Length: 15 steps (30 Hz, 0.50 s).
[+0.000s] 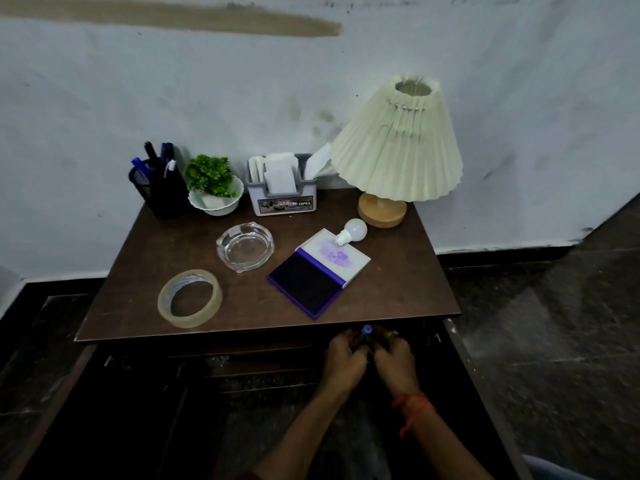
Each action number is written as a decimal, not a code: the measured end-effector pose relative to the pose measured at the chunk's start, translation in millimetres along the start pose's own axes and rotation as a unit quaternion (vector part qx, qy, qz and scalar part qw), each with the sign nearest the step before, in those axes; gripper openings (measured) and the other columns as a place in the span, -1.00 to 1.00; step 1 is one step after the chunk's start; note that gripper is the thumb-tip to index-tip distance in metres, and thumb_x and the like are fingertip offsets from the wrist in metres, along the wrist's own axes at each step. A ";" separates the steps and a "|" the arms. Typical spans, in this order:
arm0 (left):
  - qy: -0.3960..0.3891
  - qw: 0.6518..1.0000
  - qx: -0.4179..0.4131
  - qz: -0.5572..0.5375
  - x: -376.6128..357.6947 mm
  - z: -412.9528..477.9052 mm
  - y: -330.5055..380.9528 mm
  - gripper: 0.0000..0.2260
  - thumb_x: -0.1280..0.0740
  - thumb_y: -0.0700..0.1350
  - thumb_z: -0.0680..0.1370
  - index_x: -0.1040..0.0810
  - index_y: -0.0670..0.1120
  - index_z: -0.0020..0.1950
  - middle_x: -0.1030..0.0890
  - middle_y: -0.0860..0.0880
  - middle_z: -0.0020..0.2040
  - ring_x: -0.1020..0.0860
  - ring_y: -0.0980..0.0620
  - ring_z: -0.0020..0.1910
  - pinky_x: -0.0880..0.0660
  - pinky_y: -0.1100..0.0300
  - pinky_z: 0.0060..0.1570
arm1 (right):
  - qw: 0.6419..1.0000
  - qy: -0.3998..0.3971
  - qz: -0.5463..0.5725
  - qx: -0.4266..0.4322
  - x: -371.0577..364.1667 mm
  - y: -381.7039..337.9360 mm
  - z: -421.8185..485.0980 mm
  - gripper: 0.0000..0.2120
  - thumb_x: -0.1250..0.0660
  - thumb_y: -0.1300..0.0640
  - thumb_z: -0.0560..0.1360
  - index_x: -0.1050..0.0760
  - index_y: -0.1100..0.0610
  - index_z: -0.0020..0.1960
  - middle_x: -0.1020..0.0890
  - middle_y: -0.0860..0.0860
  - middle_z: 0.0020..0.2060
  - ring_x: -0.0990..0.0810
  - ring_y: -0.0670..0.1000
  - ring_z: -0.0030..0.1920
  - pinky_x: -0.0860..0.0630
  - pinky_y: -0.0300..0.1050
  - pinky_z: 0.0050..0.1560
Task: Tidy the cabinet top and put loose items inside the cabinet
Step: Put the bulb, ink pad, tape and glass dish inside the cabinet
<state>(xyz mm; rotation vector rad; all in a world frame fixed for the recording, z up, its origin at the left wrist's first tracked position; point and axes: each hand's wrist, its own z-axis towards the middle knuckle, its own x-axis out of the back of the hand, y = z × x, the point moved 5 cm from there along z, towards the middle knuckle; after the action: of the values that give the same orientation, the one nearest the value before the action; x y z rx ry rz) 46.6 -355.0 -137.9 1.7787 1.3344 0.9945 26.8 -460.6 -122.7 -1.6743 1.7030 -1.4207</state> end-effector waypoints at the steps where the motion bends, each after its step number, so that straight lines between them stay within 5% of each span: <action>1: -0.001 1.000 0.011 0.014 -3.4 5.9 -0.2 -0.66 -0.30 -0.21 0.40 -0.61 -0.09 0.16 -0.66 -0.02 0.07 -0.60 0.01 0.15 -0.51 0.21 0.14 | 1.000 0.005 -0.004 -0.004 1.1 2.1 6.6 -0.73 -0.33 0.24 0.46 -0.60 0.13 0.15 -0.67 0.12 0.05 -0.61 0.08 0.12 -0.47 -0.14 0.12; 6: -0.003 0.999 0.051 0.019 -19.0 27.9 3.9 -0.65 -0.27 -0.33 0.53 -0.46 -0.26 0.33 -0.53 -0.08 0.20 -0.51 0.00 0.18 -0.40 0.52 -0.25 | 0.998 0.041 -0.022 -0.048 6.4 12.0 35.0 -0.69 -0.25 0.39 0.40 -0.54 0.35 0.13 -0.62 0.26 0.09 -0.57 0.20 0.18 -0.42 -0.15 0.03; 11: -0.007 0.993 0.120 0.019 -33.0 49.9 -16.1 -0.65 -0.25 -0.24 0.57 -0.44 -0.23 0.37 -0.48 -0.16 0.35 -0.47 -0.13 0.32 -0.38 0.28 0.01 | 0.997 0.031 -0.033 -0.069 -0.3 22.2 53.2 -0.67 -0.24 0.37 0.42 -0.47 0.42 0.17 -0.57 0.29 0.14 -0.53 0.26 0.21 -0.47 -0.03 0.17; 15: -0.003 0.991 0.131 0.006 -36.0 61.2 -28.6 -0.70 -0.22 -0.29 0.58 -0.48 -0.31 0.30 -0.54 -0.18 0.23 -0.50 -0.17 0.28 -0.36 0.24 0.02 | 0.997 0.032 -0.034 -0.064 -4.9 28.5 62.1 -0.72 -0.26 0.37 0.40 -0.54 0.39 0.10 -0.62 0.29 0.08 -0.58 0.23 0.15 -0.52 0.05 0.13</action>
<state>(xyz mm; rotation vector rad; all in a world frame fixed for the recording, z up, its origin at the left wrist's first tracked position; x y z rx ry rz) 81.5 -388.1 -197.5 1.9825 1.5071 0.8503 63.2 -486.5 -174.6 -1.7883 1.8219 -1.4371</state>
